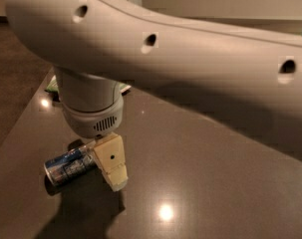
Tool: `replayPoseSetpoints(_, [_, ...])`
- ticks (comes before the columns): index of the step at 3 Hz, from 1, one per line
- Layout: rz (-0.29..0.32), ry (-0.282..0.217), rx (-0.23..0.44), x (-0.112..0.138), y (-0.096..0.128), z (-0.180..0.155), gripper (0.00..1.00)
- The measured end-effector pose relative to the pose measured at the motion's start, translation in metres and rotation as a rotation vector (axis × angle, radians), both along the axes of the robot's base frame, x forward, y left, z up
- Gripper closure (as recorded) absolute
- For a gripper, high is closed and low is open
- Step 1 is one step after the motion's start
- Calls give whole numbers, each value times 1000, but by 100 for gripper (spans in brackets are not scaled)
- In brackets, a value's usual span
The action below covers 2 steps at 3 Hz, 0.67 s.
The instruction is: Place redbull can upright
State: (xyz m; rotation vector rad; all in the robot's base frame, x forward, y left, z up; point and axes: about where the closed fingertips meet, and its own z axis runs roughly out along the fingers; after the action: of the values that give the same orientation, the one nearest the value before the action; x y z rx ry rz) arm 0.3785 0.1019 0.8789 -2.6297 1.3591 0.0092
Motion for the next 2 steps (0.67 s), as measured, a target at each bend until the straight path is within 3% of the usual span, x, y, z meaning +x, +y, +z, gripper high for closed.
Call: replayPoseSetpoints(2, [64,31,-75,-12,23,-18,0])
